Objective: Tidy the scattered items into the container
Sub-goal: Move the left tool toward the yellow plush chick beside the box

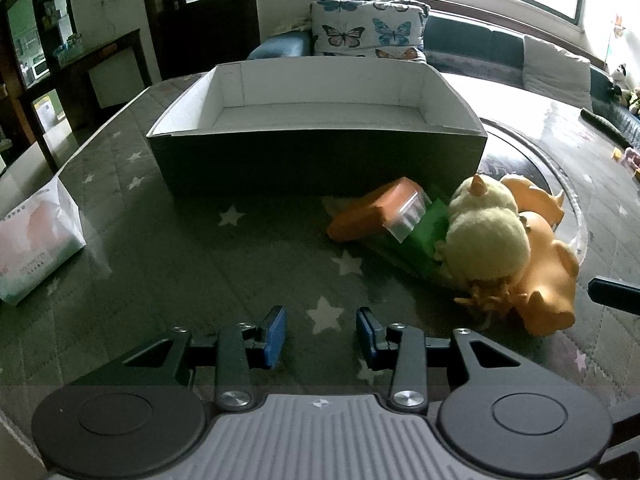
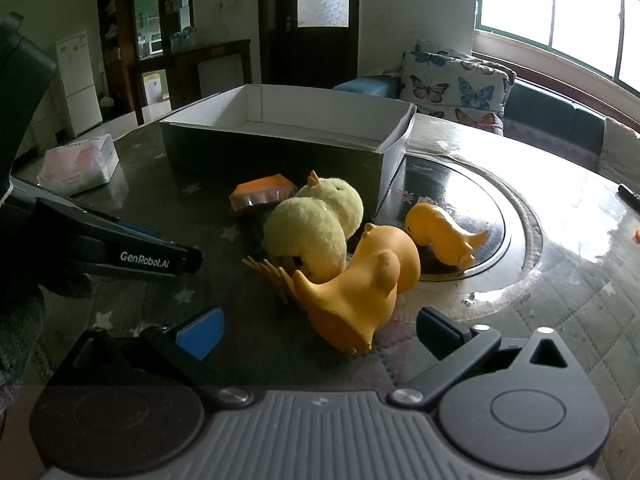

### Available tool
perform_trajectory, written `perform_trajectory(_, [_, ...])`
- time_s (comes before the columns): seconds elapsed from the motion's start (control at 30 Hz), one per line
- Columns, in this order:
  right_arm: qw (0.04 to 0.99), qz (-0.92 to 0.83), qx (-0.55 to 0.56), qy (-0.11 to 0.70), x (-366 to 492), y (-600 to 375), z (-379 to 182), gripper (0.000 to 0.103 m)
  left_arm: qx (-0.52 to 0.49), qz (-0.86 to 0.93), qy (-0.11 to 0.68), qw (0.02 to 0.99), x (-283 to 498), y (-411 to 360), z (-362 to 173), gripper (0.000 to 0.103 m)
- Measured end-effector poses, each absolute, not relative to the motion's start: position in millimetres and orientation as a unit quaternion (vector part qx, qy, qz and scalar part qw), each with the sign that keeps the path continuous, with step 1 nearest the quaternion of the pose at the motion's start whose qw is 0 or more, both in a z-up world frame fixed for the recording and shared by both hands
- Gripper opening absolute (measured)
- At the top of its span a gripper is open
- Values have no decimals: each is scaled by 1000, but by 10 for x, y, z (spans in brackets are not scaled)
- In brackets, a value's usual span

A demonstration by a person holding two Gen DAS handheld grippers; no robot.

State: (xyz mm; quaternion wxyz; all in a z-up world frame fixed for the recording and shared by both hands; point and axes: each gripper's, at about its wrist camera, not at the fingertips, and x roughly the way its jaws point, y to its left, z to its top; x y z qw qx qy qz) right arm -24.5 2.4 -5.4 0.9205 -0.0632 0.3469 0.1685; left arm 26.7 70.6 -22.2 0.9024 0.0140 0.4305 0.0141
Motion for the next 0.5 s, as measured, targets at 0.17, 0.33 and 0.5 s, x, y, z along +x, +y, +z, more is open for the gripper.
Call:
perform_trajectory(0.17, [920,166,-63,348,-227,37,-72,103,14,11,432,901,300,701,-231,41])
perform_trajectory(0.33, [921,165,-62,349,-256,63,-102,103,14,8,434,901,332,696,-238,41])
perform_trajectory(0.5, [921,164,-62,348,-305,109,-136,103,13,7,434,901,358,690,-243,41])
